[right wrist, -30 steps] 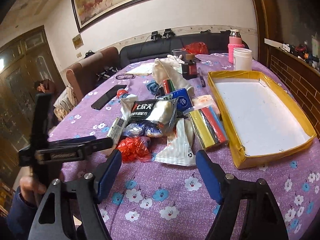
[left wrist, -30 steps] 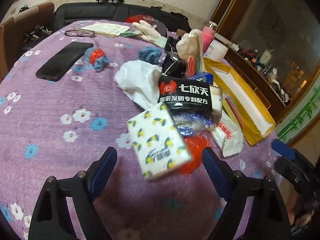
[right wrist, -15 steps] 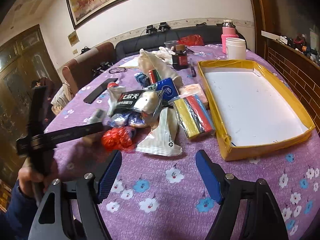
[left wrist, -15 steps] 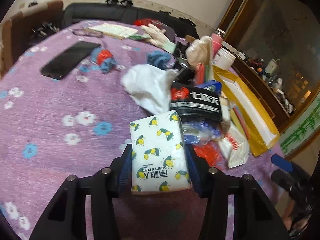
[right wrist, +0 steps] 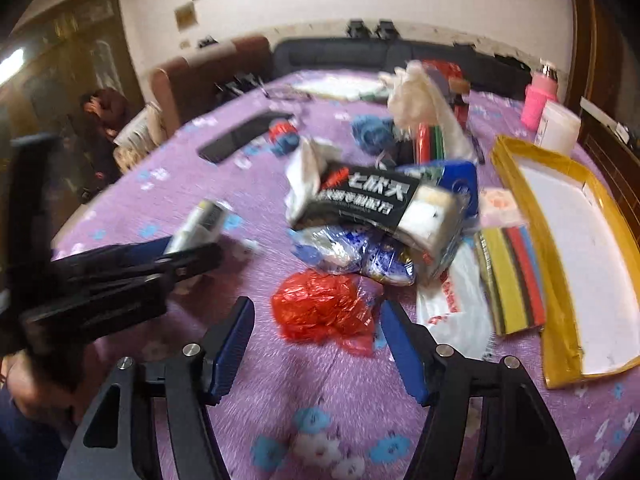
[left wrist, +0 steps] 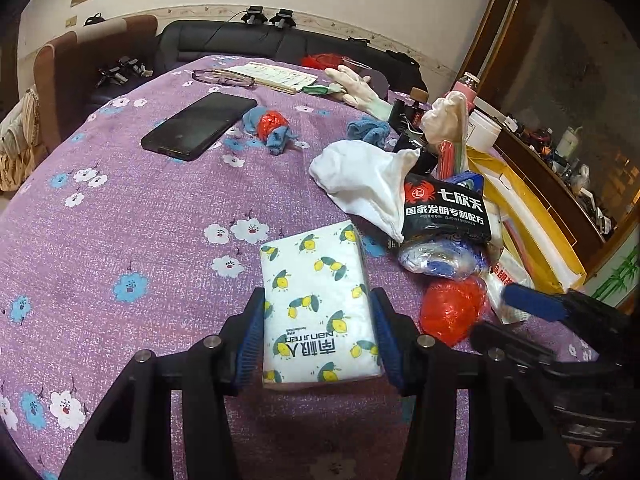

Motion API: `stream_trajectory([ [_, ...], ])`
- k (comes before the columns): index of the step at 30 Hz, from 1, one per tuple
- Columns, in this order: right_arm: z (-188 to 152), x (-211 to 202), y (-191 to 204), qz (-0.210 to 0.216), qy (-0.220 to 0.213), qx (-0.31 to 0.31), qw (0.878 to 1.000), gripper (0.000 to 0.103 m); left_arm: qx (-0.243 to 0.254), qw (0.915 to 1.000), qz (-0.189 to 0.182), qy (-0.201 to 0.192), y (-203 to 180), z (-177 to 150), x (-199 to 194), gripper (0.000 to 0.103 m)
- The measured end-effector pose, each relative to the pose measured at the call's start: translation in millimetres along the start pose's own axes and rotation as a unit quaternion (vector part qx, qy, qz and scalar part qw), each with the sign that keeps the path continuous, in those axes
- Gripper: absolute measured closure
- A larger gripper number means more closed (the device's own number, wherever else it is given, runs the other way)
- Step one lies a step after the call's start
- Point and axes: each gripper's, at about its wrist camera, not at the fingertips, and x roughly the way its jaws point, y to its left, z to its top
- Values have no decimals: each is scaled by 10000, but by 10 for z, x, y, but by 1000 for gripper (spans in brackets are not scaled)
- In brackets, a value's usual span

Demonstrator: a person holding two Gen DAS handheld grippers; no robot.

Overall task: Organize soft objects
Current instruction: 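Grasp the red plastic bow with the right tool while the left holds the tissue pack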

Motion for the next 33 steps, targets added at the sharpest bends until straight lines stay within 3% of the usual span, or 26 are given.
stream_trajectory([
  [4,-28,243,-63,-43,211,106,9997,34,75,9999,41,-67,-29,-16,-18,53],
  [5,-68,254,-97,7,165,186,9997,53,91,9999,51,-90,-35,-20,-25,53],
  [8,-148,153,-125,-17,-111,183,9998,57,111,9998,63,-174,-42,-24,-49,53],
  [16,-272,-172,-134,65,-1131,157,9934,57,149,9982,302,-500,-79,-44,-132,53],
  [26,-320,-311,-100,-183,-1554,170,9875,57,485,9860,950,-1278,-251,-145,-328,53],
  [33,-340,-323,-88,-265,-1599,144,9867,57,526,9824,1062,-1442,-264,-149,-360,53],
])
